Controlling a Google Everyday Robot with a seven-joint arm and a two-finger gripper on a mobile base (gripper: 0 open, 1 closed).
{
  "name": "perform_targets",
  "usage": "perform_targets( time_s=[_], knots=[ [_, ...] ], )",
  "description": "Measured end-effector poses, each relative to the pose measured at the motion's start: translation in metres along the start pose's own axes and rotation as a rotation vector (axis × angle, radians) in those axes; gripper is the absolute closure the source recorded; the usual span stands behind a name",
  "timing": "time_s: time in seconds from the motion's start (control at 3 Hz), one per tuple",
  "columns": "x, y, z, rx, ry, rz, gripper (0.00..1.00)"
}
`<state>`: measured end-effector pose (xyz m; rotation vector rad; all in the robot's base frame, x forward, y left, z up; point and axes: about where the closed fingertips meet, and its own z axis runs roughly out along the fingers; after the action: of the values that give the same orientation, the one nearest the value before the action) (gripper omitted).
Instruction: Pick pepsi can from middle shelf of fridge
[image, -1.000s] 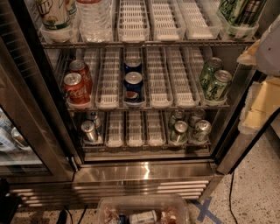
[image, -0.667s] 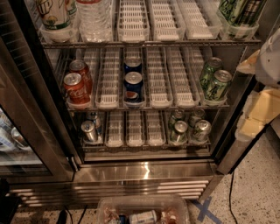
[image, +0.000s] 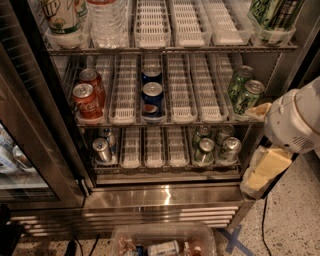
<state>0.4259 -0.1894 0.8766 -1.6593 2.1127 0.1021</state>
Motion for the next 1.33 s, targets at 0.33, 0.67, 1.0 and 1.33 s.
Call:
perform_targets(
  time_s=[0.33, 0.67, 1.0, 1.33],
  knots=[
    [-0.025, 0.016, 0.031, -0.020, -0.105, -0.058, 0.00],
    [-0.025, 0.016, 0.031, -0.020, -0.105, -0.058, 0.00],
    [-0.033, 0.020, 0.046, -0.008, -0.138, -0.050, 0.00],
    [-0.054, 0.018, 0.078, 0.030, -0.214, -0.048, 0.00]
  ],
)
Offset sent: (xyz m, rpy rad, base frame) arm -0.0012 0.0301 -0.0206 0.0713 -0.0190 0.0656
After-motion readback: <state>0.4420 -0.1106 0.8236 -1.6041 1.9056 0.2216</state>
